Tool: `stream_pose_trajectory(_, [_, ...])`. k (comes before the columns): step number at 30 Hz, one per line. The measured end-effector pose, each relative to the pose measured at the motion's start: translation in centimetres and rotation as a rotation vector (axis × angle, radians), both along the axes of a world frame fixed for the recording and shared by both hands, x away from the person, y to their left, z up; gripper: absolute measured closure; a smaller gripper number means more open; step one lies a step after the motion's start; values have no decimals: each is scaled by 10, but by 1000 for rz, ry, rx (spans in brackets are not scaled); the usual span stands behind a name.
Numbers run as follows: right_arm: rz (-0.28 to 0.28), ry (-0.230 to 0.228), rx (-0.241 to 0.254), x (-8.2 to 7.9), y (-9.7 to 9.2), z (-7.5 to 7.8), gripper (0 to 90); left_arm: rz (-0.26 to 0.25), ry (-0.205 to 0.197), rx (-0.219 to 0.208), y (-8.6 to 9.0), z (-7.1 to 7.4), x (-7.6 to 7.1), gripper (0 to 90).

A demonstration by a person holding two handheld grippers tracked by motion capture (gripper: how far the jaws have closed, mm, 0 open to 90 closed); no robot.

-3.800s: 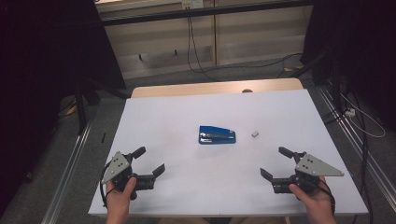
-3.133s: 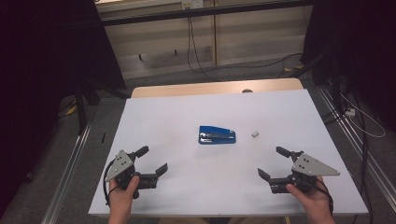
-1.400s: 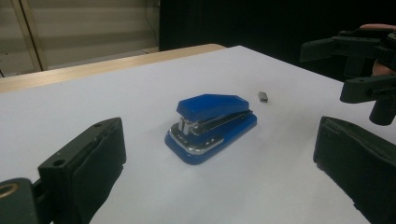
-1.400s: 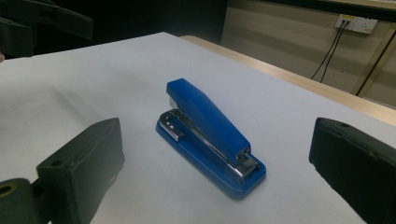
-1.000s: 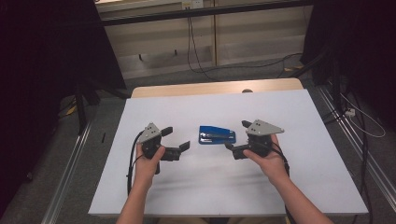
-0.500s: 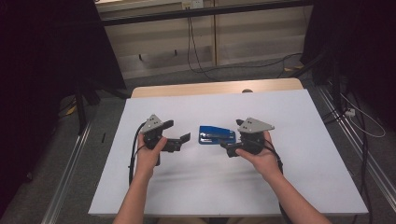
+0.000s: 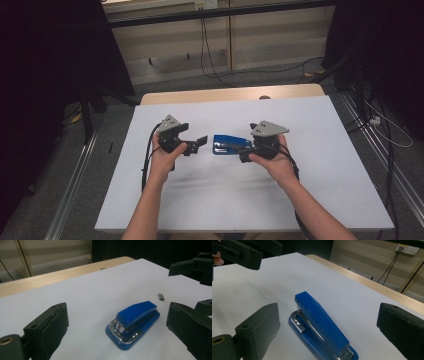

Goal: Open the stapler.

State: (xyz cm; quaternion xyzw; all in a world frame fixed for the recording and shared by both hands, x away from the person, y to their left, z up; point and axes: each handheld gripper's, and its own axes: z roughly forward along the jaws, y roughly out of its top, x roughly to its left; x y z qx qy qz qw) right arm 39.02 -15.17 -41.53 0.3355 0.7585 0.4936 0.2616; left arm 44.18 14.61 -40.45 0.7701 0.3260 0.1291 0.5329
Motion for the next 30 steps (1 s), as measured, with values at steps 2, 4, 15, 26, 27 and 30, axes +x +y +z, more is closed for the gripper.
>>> stream_pose_trajectory(2, [-2,3,0,1,0,0,41,22,24,2,-1,-1,2,37])
stream_pose_trajectory(4, [-3,9,0,4,1,-2,41,23,38,18,-2,-3,2,41])
stream_pose_trajectory(15, [-3,18,-31,15,12,-3,56,10,60,90,-7,-10,2,322])
stream_pose_trajectory(26, [0,33,-42,20,16,-8,61,-12,102,146,-12,-22,5,653])
stream_pose_trajectory(27, [2,33,-43,20,17,-9,61,-17,103,152,-12,-23,6,671])
stream_pose_trajectory(30, [5,33,-50,21,18,-10,61,-31,117,160,-16,-27,7,752])
